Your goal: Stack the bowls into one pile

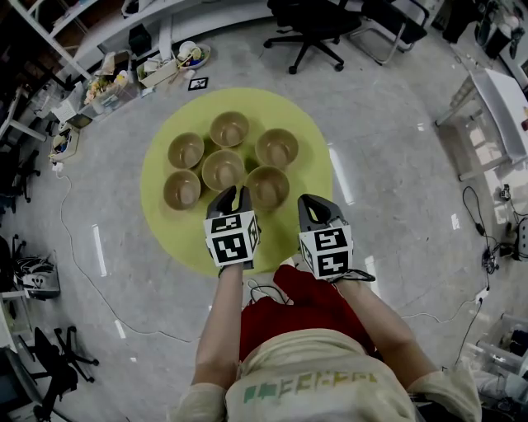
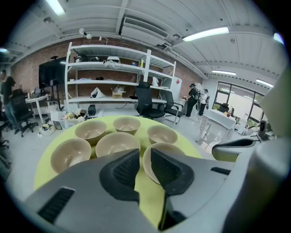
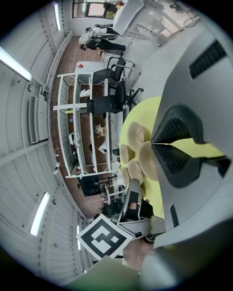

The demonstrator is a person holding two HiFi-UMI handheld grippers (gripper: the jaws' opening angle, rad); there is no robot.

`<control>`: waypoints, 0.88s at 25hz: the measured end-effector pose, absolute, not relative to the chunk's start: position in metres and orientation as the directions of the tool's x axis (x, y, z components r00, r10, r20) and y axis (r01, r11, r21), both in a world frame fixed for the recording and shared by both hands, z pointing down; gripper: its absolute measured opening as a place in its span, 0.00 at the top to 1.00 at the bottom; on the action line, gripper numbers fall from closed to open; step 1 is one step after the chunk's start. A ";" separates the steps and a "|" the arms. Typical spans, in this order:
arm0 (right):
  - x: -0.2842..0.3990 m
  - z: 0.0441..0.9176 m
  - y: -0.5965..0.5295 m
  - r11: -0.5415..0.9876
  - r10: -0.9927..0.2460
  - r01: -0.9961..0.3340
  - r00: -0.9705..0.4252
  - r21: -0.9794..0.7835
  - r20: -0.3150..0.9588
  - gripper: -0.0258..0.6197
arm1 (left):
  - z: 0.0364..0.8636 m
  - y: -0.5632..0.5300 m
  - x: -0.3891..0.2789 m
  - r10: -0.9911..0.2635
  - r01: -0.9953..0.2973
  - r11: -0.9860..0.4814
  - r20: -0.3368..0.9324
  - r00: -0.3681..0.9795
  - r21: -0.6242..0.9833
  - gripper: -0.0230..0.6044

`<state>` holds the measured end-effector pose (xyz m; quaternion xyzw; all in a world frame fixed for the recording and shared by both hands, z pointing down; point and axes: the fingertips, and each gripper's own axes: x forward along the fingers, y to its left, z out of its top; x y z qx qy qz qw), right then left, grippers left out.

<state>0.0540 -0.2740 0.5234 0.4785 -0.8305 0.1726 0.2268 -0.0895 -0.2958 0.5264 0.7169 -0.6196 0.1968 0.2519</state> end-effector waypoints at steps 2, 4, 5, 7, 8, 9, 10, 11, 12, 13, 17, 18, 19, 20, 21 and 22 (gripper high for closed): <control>0.052 0.520 -0.273 0.483 -0.721 -0.873 -0.441 -0.068 0.535 0.90 | 0.522 -0.294 -0.091 -0.796 -0.987 -0.109 0.584 0.158 0.119 0.82; 0.049 0.516 -0.272 0.485 -0.724 -0.872 -0.443 -0.066 0.528 0.90 | 0.516 -0.292 -0.095 -0.804 -0.987 -0.106 0.574 0.156 0.120 0.83; 0.048 0.514 -0.272 0.486 -0.726 -0.871 -0.444 -0.065 0.525 0.90 | 0.513 -0.291 -0.097 -0.809 -0.987 -0.103 0.567 0.153 0.120 0.84; 0.046 0.510 -0.271 0.488 -0.729 -0.870 -0.447 -0.064 0.518 0.90 | 0.508 -0.289 -0.100 -0.820 -0.988 -0.097 0.553 0.148 0.121 0.85; 0.047 0.509 -0.270 0.489 -0.731 -0.870 -0.448 -0.063 0.514 0.90 | 0.506 -0.288 -0.101 -0.825 -0.988 -0.093 0.546 0.145 0.122 0.86; 0.047 0.507 -0.269 0.488 -0.734 -0.870 -0.449 -0.063 0.509 0.90 | 0.504 -0.286 -0.102 -0.830 -0.988 -0.091 0.539 0.143 0.123 0.87; 0.047 0.505 -0.268 0.487 -0.738 -0.871 -0.449 -0.063 0.504 0.90 | 0.501 -0.284 -0.103 -0.835 -0.988 -0.089 0.532 0.142 0.124 0.88; 0.047 0.502 -0.267 0.485 -0.742 -0.872 -0.448 -0.063 0.499 0.90 | 0.498 -0.282 -0.104 -0.840 -0.988 -0.089 0.524 0.141 0.124 0.88; 0.046 0.500 -0.267 0.483 -0.746 -0.874 -0.447 -0.062 0.494 0.90 | 0.495 -0.280 -0.106 -0.844 -0.988 -0.089 0.517 0.142 0.125 0.89; 0.046 0.497 -0.266 0.481 -0.750 -0.875 -0.446 -0.060 0.488 0.90 | 0.492 -0.278 -0.107 -0.848 -0.988 -0.090 0.510 0.142 0.125 0.89; 0.044 0.489 -0.262 0.473 -0.765 -0.880 -0.439 -0.052 0.471 0.90 | 0.486 -0.269 -0.116 -0.862 -0.990 -0.078 0.492 0.125 0.115 0.92; 0.044 0.488 -0.260 0.470 -0.768 -0.882 -0.435 -0.049 0.470 0.90 | 0.485 -0.266 -0.117 -0.864 -0.990 -0.074 0.488 0.123 0.118 0.92; 0.044 0.486 -0.257 0.467 -0.771 -0.883 -0.433 -0.046 0.468 0.90 | 0.484 -0.263 -0.119 -0.867 -0.990 -0.070 0.482 0.122 0.124 0.92; 0.044 0.485 -0.254 0.466 -0.773 -0.884 -0.431 -0.044 0.466 0.90 | 0.481 -0.260 -0.119 -0.872 -0.990 -0.069 0.475 0.121 0.127 0.93; 0.045 0.483 -0.251 0.466 -0.774 -0.884 -0.431 -0.042 0.464 0.90 | 0.479 -0.257 -0.119 -0.876 -0.989 -0.071 0.466 0.122 0.126 0.93; 0.045 0.482 -0.248 0.466 -0.776 -0.884 -0.430 -0.039 0.461 0.90 | 0.477 -0.254 -0.119 -0.881 -0.989 -0.077 0.457 0.126 0.124 0.93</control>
